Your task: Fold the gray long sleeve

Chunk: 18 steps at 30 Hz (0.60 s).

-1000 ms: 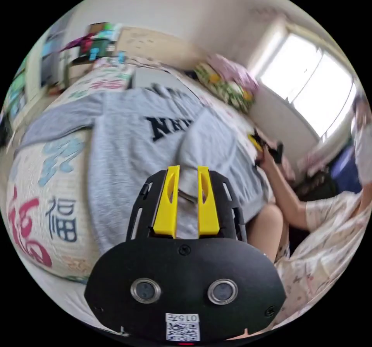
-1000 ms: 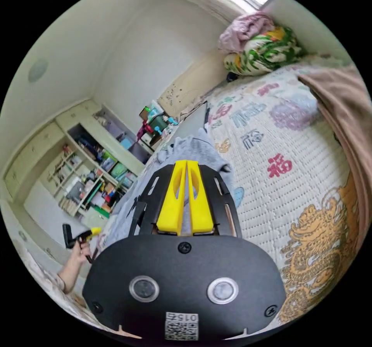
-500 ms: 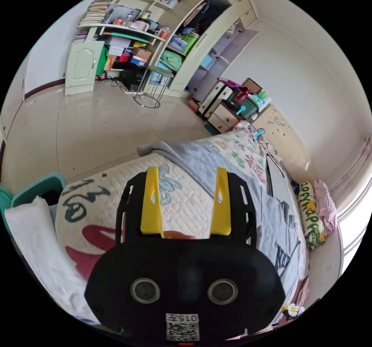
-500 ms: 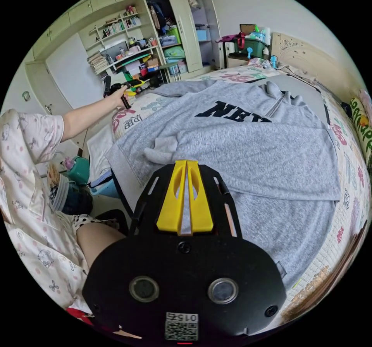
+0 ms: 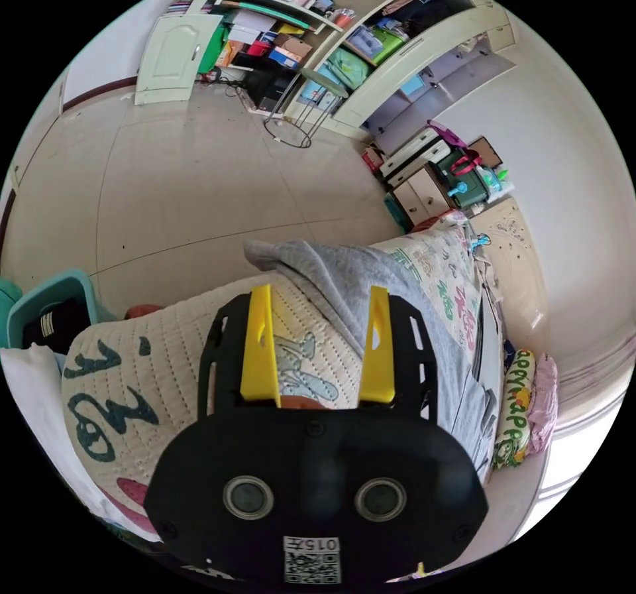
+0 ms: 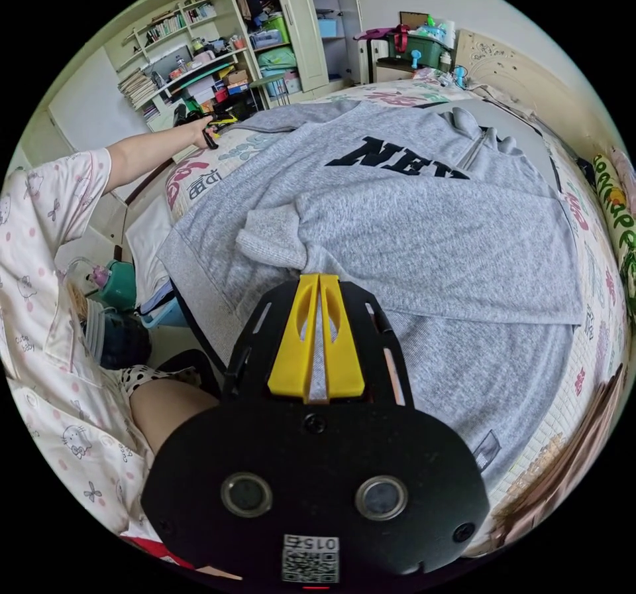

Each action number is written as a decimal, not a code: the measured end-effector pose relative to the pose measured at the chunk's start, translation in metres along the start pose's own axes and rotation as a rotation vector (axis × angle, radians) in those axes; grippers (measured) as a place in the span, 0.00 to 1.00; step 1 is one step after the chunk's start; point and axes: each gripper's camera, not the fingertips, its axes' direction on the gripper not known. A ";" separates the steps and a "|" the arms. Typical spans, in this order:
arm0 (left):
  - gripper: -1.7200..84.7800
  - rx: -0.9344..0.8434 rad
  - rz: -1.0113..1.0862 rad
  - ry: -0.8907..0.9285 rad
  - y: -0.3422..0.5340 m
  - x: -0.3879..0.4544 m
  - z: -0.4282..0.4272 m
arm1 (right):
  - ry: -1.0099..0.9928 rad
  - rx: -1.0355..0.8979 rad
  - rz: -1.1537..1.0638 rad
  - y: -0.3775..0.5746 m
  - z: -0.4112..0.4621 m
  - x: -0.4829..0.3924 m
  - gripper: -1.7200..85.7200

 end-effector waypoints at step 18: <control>0.03 0.358 1.598 0.427 0.348 0.395 -0.211 | -0.048 0.059 0.106 0.061 -0.020 0.065 0.02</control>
